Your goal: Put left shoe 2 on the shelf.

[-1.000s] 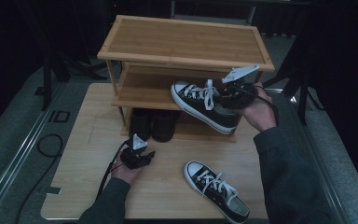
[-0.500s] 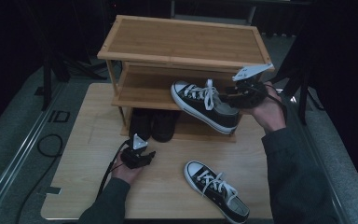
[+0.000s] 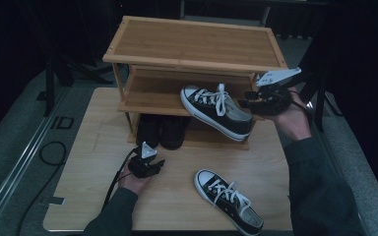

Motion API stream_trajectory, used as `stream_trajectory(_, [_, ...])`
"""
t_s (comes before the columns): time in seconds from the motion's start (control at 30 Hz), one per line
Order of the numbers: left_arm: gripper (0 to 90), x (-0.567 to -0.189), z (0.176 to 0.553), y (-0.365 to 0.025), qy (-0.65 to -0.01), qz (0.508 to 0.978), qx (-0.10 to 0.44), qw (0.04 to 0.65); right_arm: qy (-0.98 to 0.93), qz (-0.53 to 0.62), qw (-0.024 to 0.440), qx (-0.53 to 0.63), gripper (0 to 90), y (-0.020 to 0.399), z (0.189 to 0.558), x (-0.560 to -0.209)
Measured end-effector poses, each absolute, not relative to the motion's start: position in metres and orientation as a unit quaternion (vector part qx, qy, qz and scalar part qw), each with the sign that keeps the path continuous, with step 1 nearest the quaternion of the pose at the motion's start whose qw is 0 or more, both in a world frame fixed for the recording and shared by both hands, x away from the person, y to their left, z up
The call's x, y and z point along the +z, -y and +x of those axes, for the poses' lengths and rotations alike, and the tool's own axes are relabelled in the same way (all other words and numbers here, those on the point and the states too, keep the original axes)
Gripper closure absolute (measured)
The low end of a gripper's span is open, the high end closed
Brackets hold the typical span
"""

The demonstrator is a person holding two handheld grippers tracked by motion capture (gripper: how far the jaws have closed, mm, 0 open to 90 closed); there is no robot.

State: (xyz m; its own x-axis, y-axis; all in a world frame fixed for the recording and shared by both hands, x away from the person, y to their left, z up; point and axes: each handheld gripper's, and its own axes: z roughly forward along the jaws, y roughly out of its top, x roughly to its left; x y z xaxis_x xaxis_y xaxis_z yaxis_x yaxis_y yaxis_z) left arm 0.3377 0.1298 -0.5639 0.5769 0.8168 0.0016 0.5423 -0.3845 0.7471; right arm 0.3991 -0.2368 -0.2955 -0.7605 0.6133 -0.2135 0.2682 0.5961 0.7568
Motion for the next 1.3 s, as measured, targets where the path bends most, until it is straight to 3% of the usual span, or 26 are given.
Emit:
stream_trajectory(0.83, [66.0,-0.547,0.34,-0.089,-0.384,0.815,0.182,0.395,-0.866,0.288,0.236,0.333,77.0,0.273,0.399,-0.315])
stream_trajectory(0.87, [68.2,-0.547,0.344,-0.079,-0.383,0.818,0.177,0.392,-0.871,0.29,0.229,0.324,84.8,0.274,0.399,-0.319])
stream_trajectory(0.93, [69.9,-0.547,0.346,-0.073,-0.382,0.818,0.175,0.392,-0.875,0.29,0.225,0.316,88.4,0.275,0.398,-0.322])
stream_trajectory(1.3, [72.2,-0.542,0.363,-0.037,-0.367,0.823,0.18,0.394,-0.887,0.28,0.213,0.299,90.0,0.275,0.393,-0.34])
